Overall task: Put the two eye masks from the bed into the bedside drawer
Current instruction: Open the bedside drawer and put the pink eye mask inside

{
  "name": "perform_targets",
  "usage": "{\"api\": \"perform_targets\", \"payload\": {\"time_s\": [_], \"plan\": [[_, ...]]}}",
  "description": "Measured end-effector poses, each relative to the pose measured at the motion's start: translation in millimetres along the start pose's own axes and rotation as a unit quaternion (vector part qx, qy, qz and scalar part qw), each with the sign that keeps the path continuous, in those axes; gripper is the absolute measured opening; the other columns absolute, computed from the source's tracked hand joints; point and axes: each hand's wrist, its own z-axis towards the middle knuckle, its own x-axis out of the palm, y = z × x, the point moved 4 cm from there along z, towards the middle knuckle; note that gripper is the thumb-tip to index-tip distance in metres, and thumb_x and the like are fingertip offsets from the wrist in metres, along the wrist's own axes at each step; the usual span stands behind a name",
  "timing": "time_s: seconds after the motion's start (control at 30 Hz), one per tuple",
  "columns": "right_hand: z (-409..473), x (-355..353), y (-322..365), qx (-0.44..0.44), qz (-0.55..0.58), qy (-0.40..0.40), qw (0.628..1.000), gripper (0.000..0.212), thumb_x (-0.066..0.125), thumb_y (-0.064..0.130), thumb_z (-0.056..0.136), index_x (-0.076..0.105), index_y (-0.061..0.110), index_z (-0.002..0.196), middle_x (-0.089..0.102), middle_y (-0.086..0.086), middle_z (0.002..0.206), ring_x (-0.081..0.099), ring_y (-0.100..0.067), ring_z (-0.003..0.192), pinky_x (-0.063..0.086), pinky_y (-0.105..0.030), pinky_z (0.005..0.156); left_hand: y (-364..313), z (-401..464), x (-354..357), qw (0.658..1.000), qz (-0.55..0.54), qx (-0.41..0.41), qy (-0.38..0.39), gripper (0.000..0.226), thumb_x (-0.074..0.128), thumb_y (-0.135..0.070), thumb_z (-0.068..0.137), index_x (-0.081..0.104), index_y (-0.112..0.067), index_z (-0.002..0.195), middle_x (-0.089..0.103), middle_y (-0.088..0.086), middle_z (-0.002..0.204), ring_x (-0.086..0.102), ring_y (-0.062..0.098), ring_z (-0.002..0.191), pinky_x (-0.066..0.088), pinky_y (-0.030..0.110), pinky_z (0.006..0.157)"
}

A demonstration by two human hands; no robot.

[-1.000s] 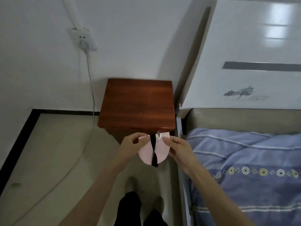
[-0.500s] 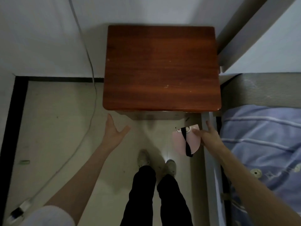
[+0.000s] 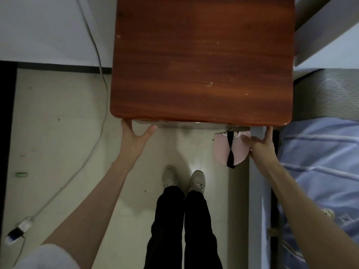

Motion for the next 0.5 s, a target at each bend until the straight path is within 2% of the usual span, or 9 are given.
{"api": "perform_targets", "payload": {"time_s": [0.13,0.2,0.3,0.4,0.5], "plan": [[-6.0,-7.1,-3.6,0.015,-0.007,0.007,1.000,0.081,0.061,0.007,0.082,0.015,0.039,0.141,0.057,-0.022,0.122,0.056,-0.037,0.112,0.041,-0.059,0.101,-1.5,-9.4,1.5,0.999,-0.033,-0.011,-0.014,0.082,0.070,-0.034,0.075,0.019,-0.024,0.138,0.029,-0.005,0.148,0.026,0.006,0.135,0.022,0.038,0.115],[-14.5,-14.1,-10.5,0.028,-0.040,0.022,0.999,0.084,0.061,0.010,0.083,0.010,0.040,0.142,0.061,-0.024,0.114,0.058,-0.035,0.105,0.042,-0.056,0.101,3.9,-19.7,1.2,0.998,-0.046,-0.026,-0.019,0.078,0.068,-0.034,0.076,0.022,-0.019,0.136,0.032,-0.005,0.144,0.027,0.006,0.133,0.022,0.038,0.115],[-31.3,-17.7,-24.8,0.046,-0.049,0.048,0.997,0.088,0.059,0.009,0.085,0.000,0.039,0.143,0.065,-0.018,0.102,0.060,-0.028,0.095,0.044,-0.052,0.098,15.4,-38.2,0.7,0.996,-0.060,-0.057,-0.026,0.075,0.065,-0.036,0.078,0.021,-0.017,0.136,0.029,-0.006,0.139,0.025,0.005,0.131,0.022,0.033,0.113],[-43.4,-17.9,-39.6,0.072,-0.051,0.059,0.994,0.090,0.058,0.010,0.086,-0.006,0.039,0.143,0.062,-0.021,0.111,0.057,-0.034,0.106,0.040,-0.056,0.102,22.0,-48.3,-1.5,0.992,-0.091,-0.074,-0.052,0.066,0.065,-0.029,0.080,0.026,-0.013,0.131,0.032,-0.005,0.130,0.030,0.007,0.127,0.026,0.027,0.107],[-50.3,-19.3,-49.2,0.087,-0.049,0.068,0.993,0.089,0.058,0.009,0.086,-0.004,0.039,0.143,0.060,-0.026,0.118,0.056,-0.037,0.109,0.039,-0.059,0.102,29.8,-54.2,-1.9,0.991,-0.094,-0.082,-0.053,0.066,0.067,-0.022,0.079,0.026,-0.011,0.131,0.036,0.001,0.134,0.033,0.011,0.129,0.025,0.029,0.109]]}}
